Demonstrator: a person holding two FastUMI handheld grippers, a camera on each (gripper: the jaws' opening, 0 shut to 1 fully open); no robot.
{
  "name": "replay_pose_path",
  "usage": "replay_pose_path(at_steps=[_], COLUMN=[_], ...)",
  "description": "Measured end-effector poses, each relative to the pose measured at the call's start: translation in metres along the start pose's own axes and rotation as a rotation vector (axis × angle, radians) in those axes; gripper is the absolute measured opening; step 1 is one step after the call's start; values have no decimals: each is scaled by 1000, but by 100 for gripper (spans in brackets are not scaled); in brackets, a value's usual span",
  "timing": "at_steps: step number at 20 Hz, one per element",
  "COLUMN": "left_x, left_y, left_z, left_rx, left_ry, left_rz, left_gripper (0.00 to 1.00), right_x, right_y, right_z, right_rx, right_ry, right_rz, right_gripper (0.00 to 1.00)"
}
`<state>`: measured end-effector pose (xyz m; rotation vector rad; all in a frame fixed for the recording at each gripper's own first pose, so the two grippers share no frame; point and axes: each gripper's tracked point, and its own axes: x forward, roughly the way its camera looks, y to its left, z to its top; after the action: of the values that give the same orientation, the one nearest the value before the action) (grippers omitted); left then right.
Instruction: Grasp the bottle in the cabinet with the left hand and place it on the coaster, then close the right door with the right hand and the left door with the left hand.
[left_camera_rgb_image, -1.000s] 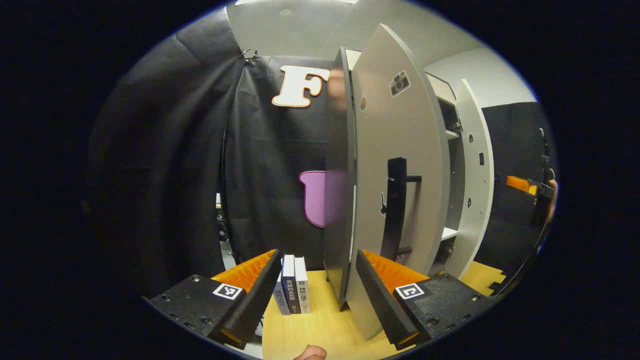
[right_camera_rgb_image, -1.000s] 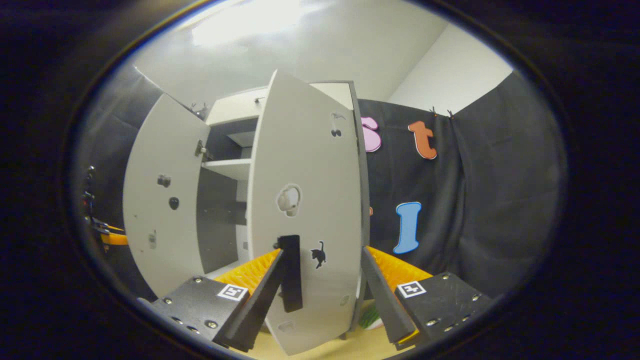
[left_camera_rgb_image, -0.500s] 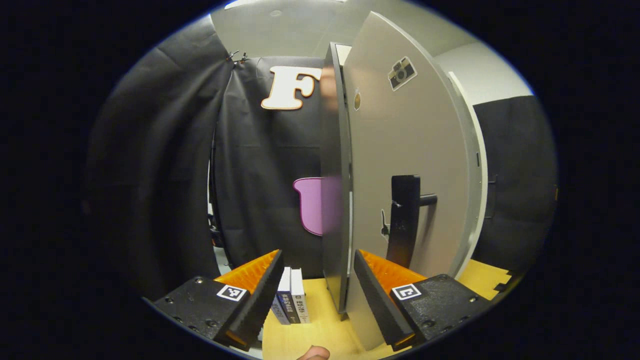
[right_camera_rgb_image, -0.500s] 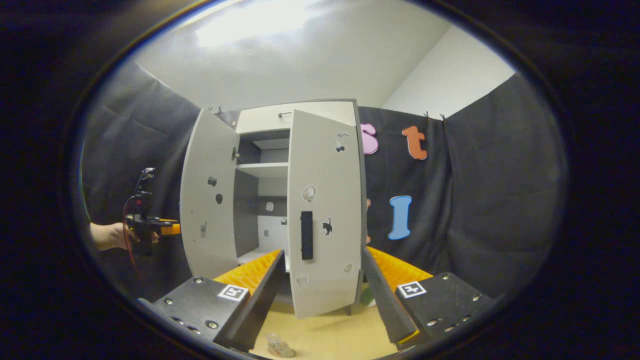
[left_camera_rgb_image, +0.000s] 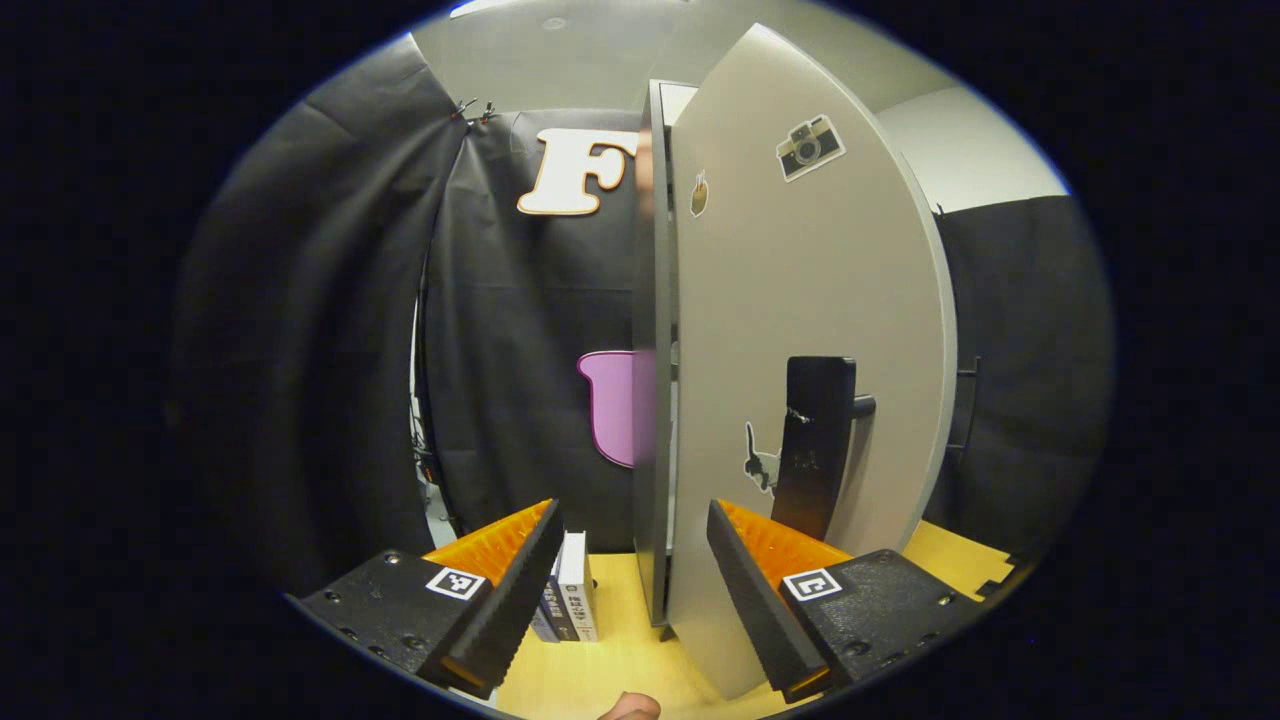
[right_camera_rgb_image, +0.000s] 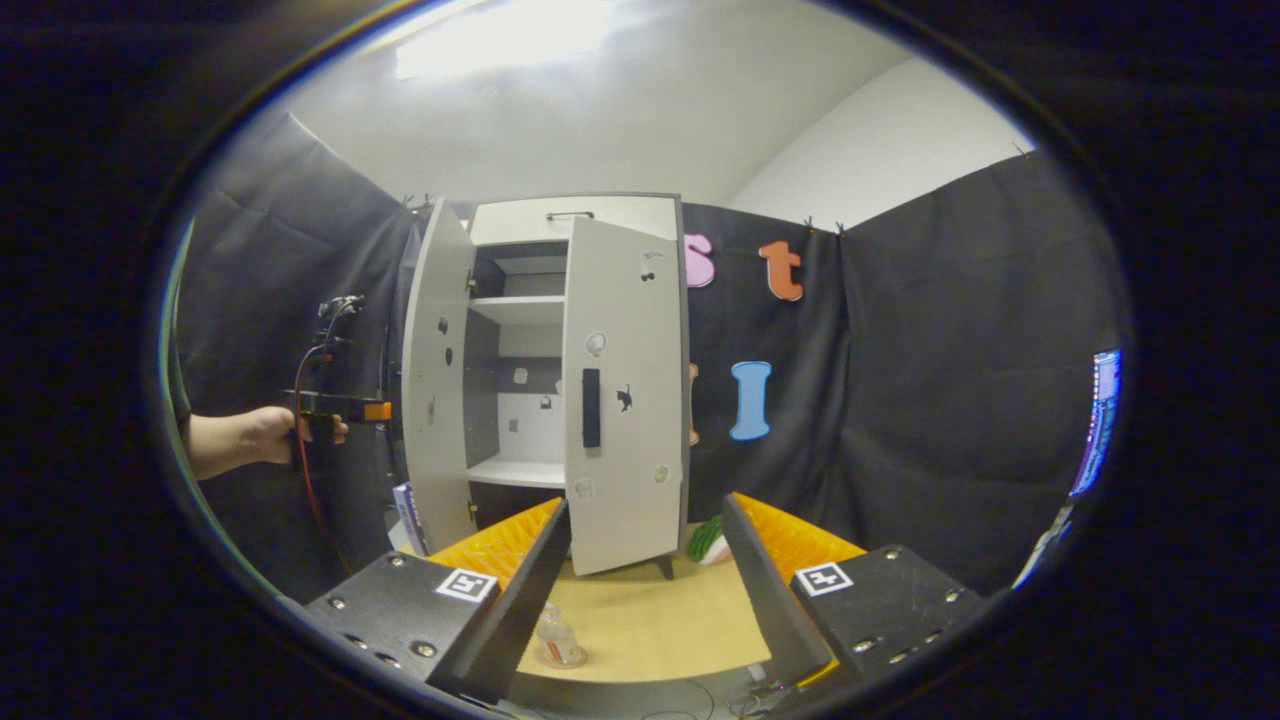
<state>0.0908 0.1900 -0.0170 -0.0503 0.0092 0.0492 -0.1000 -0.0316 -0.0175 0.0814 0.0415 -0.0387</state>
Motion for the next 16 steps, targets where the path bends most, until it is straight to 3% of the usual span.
replay_pose_path(at_steps=[1, 2, 3, 5, 7, 9, 10, 11, 12, 16], left_x=[2, 4, 6, 12, 19, 26, 29, 32, 34, 51], left_y=[-10, -19, -29, -46, -67, -92, -102, -112, -121, -148], left_z=[-1, -1, 0, 1, -4, -4, -3, -2, -3, -1], left_rx=[-3, -2, -6, 5, 5, -4, -7, -6, 8, 74], left_ry=[1, 3, -6, -12, -4, -2, -14, -18, -18, -52], left_rz=[-7, -10, -5, 4, 0, -43, -61, -77, -88, -113], left_gripper=[88, 93, 93, 88, 93, 89, 89, 97, 95, 94], right_x=[-9, -16, -26, -38, -48, -56, -56, -55, -55, -46], right_y=[-2, -4, -5, -5, -14, -20, -22, -24, -29, -30], right_z=[-3, -3, -1, 0, 1, 5, 8, 9, 10, 17], right_rx=[1, -11, -21, -16, -8, -2, 1, 5, 9, 23], right_ry=[10, 11, 5, 6, 1, -17, -27, -29, -33, -55], right_rz=[-22, -39, -55, -70, -107, -140, -149, -165, -188, -211], right_gripper=[93, 93, 89, 93, 93, 93, 93, 93, 89, 93])
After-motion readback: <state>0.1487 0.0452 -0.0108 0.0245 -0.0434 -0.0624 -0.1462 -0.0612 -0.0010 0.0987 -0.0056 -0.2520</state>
